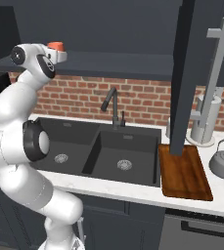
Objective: Pick the kettle from the counter and place it on the tray. Then pick the mug from the cabinet and place it on the tray. Then close the cabinet doors.
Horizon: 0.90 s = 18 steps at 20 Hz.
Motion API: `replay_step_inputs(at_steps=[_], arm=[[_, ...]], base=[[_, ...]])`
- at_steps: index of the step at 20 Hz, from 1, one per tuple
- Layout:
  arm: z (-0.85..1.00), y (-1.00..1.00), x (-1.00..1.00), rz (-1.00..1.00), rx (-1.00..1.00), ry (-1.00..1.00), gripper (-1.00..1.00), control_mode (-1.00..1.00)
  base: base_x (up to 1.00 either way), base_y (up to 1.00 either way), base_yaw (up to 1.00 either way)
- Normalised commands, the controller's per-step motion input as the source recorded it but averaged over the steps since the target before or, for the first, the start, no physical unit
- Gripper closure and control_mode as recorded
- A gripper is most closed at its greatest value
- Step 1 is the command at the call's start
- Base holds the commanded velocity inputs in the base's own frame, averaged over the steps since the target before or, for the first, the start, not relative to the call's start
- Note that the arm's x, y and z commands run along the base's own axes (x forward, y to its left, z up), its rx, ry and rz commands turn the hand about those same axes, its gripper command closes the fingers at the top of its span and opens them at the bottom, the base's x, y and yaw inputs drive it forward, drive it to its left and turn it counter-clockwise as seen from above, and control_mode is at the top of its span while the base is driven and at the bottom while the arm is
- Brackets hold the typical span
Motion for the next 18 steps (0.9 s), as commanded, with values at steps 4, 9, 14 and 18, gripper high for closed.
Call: replay_step_inputs(at_steps=[4, 9, 14, 18], arm=[[-0.02, 0.0, 0.15, 0.0, 0.0, 0.03, -1.0, -1.0], [-0.06, 0.0, 0.06, 0.0, 0.0, 0.04, 1.0, -1.0], [-0.03, 0.0, 0.0, 0.0, 0.0, 0.0, 1.0, -1.0], [-0.02, 0.0, 0.0, 0.0, 0.01, 0.0, 1.0, -1.0]], base=[[0.0, 0.0, 0.0], [0.0, 0.0, 0.0], [0.0, 0.0, 0.0], [0.0, 0.0, 0.0]])
